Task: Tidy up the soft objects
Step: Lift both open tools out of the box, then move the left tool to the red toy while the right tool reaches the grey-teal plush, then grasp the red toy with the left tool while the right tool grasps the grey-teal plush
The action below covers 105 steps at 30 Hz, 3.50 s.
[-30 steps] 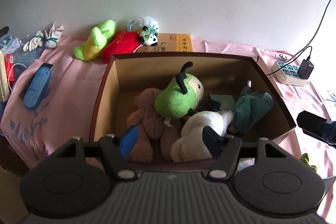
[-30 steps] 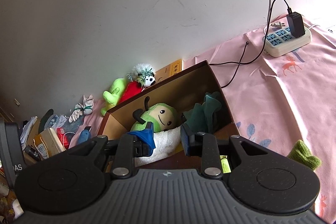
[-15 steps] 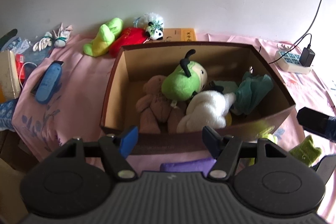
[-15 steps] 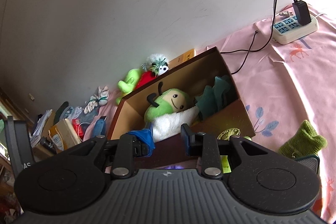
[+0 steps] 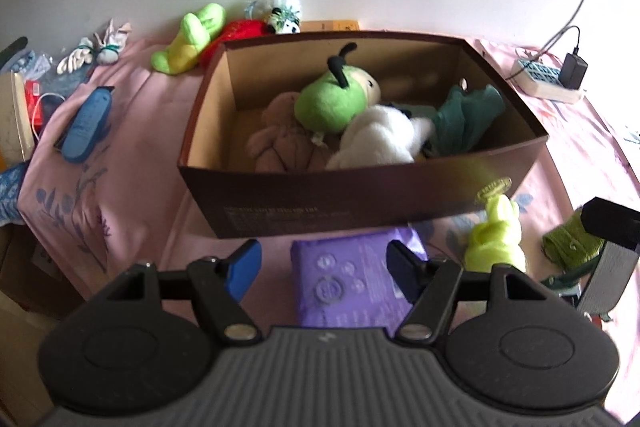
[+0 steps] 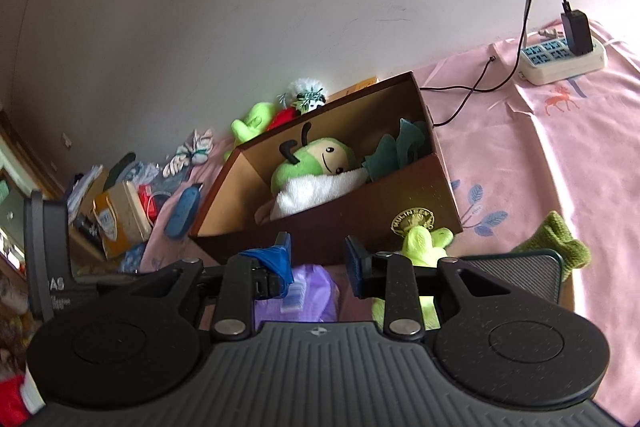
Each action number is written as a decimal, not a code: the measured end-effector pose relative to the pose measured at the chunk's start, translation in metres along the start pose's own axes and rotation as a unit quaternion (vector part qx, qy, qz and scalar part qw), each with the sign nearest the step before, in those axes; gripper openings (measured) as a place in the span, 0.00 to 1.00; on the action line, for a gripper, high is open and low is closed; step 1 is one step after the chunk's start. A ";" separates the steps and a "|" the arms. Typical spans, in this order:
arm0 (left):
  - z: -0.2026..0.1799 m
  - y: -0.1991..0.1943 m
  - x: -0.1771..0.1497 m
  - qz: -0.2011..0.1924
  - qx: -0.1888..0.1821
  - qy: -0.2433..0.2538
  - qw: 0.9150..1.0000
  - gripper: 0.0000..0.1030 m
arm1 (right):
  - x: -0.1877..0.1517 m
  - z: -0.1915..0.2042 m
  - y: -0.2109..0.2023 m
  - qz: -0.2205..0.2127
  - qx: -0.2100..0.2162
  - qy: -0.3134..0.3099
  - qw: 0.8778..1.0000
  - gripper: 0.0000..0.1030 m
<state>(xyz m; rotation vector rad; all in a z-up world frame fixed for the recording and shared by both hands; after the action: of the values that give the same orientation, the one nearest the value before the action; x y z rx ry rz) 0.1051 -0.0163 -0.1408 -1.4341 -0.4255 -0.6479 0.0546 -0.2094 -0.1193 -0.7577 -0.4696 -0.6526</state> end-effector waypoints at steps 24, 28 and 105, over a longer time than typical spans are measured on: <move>-0.067 -0.013 -0.050 0.017 -0.054 0.044 0.997 0.67 | -0.054 -0.032 -0.032 0.064 0.030 -0.042 0.997 0.12; -0.087 -0.020 -0.058 0.007 -0.072 0.065 0.995 0.67 | -0.059 -0.048 -0.033 0.071 0.029 -0.019 0.997 0.13; -0.140 -0.057 -0.153 -0.092 -0.098 0.048 0.990 0.61 | -0.089 -0.072 -0.020 0.016 -0.016 -0.041 0.999 0.12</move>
<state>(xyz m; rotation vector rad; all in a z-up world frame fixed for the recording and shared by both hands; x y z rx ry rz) -0.0627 -0.1314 -0.2084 -1.5528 -0.4304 -0.9255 -0.0113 -0.2418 -0.2096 -0.8228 -0.5227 -0.6021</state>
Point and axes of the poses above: each gripper's, at about its wrist camera, not at the fingertips, and y roughly the way its jaws point, z to its left, x to its top, the point moved 10 cm from there along y, roughly the way its jaws point, and after that the axes turned 9 degrees about y, right-handed, at the moved point
